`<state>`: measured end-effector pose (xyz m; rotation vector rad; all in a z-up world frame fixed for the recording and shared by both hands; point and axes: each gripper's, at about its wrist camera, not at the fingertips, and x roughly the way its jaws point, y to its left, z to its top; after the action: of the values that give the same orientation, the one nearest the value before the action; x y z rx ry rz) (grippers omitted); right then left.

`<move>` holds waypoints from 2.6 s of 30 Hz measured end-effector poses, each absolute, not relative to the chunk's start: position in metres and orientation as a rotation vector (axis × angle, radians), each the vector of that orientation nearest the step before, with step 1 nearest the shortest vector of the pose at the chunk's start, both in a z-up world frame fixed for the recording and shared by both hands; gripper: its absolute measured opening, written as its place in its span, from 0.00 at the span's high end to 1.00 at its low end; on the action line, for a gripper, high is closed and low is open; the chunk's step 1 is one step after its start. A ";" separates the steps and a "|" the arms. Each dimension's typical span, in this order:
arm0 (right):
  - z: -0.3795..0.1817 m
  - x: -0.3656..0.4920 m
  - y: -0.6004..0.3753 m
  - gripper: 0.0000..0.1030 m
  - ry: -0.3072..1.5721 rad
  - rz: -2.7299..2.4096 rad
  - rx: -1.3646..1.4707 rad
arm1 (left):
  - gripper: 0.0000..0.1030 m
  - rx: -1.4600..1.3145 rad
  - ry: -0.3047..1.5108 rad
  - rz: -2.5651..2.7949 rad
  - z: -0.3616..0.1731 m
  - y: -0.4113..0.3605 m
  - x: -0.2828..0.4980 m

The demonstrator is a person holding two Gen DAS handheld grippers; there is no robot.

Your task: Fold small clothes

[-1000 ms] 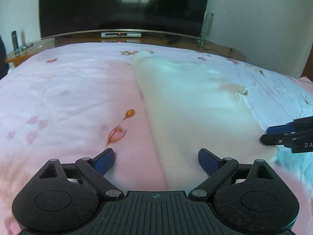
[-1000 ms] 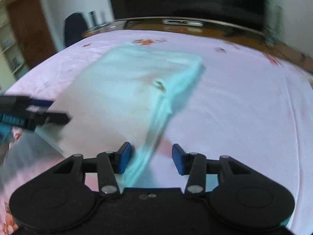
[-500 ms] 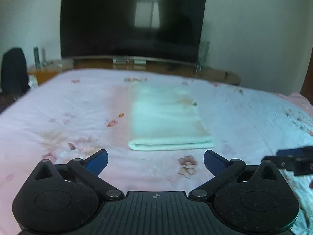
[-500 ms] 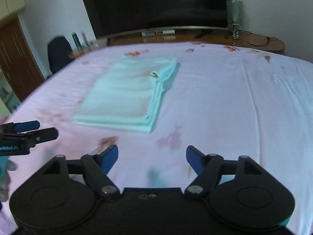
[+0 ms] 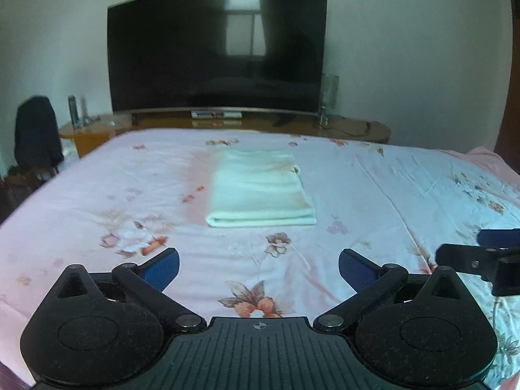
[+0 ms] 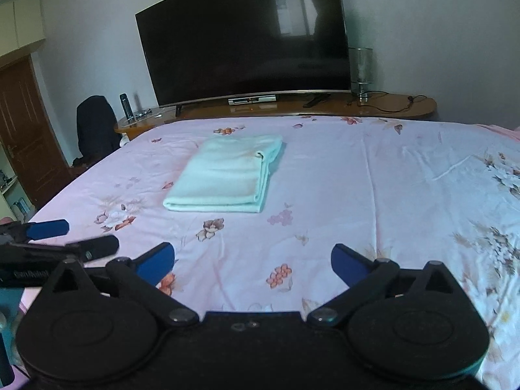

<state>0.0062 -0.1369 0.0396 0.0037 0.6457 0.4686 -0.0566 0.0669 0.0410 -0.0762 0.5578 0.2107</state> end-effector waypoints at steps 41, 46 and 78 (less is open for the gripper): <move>0.054 -0.020 -0.120 0.01 0.495 0.379 -0.052 | 0.00 -0.070 0.496 0.154 0.049 0.060 -0.071; 0.054 -0.020 -0.123 0.01 0.494 0.378 -0.054 | 0.00 -0.062 0.504 0.150 0.048 0.061 -0.068; 0.052 -0.018 -0.115 0.01 0.486 0.357 -0.048 | 0.00 -0.063 0.516 0.147 0.047 0.064 -0.062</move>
<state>-0.0182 -0.1150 0.0525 -0.0484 0.4856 0.3566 -0.0625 0.0642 0.0474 -0.0626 0.5165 0.1475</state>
